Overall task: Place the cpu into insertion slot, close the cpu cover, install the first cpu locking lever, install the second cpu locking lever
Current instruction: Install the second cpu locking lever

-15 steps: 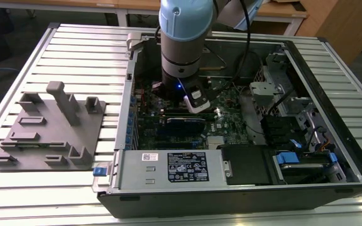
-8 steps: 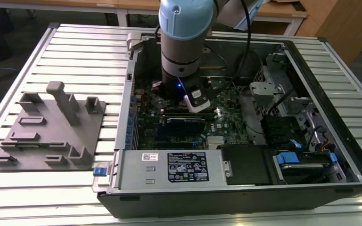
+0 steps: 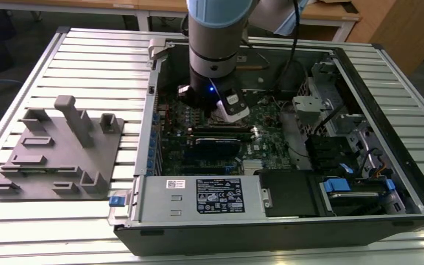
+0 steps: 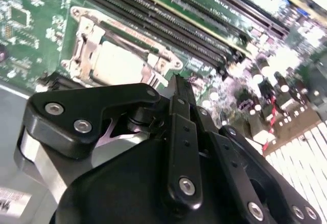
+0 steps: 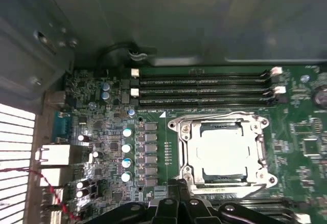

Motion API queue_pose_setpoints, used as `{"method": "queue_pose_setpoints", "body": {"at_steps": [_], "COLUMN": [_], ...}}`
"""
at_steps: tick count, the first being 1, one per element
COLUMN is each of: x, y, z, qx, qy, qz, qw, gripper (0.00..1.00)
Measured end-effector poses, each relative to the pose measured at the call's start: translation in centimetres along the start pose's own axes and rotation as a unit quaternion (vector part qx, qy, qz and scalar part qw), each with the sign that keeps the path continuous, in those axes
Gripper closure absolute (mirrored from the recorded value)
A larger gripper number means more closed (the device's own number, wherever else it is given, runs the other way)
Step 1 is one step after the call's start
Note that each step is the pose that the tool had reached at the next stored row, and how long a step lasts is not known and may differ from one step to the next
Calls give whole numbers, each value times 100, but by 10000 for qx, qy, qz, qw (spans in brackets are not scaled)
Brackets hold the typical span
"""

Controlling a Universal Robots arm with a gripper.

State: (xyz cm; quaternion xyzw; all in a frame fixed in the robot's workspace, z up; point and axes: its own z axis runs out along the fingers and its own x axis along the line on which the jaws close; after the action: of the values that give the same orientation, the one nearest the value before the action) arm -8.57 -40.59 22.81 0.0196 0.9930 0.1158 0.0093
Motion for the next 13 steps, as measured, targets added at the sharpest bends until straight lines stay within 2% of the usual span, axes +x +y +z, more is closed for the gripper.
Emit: {"method": "queue_pose_setpoints", "body": {"at_steps": [5,7,13], "x": [-6,-8,-44], "y": [38,39,52], "z": [-162,-161,-210], "qx": [1,2,82], "qy": [1,-1,-5], "qz": [0,1,7], "qw": [10000,10000,10000], "gripper": [90,90,90]}}
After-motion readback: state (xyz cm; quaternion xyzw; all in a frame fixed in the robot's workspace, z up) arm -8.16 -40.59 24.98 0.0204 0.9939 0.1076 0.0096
